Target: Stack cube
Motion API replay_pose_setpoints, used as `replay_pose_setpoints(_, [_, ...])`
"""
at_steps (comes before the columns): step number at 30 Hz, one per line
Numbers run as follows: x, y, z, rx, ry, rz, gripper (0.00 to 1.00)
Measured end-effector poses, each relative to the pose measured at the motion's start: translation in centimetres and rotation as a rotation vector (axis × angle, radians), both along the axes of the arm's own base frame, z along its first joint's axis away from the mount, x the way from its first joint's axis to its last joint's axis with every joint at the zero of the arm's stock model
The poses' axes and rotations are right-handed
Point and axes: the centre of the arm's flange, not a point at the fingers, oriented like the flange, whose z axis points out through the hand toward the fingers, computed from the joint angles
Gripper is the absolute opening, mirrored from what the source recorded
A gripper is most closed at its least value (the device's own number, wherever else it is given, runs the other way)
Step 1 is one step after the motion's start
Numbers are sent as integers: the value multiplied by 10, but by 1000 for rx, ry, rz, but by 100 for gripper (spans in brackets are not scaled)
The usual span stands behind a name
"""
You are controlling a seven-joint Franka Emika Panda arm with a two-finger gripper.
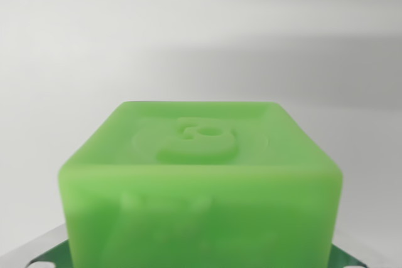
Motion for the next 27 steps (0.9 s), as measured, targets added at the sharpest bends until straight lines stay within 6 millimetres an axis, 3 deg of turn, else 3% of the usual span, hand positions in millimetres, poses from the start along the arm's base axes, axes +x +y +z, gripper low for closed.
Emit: replay_pose_setpoints(27, [-32,19,6,-1,0,-183,0])
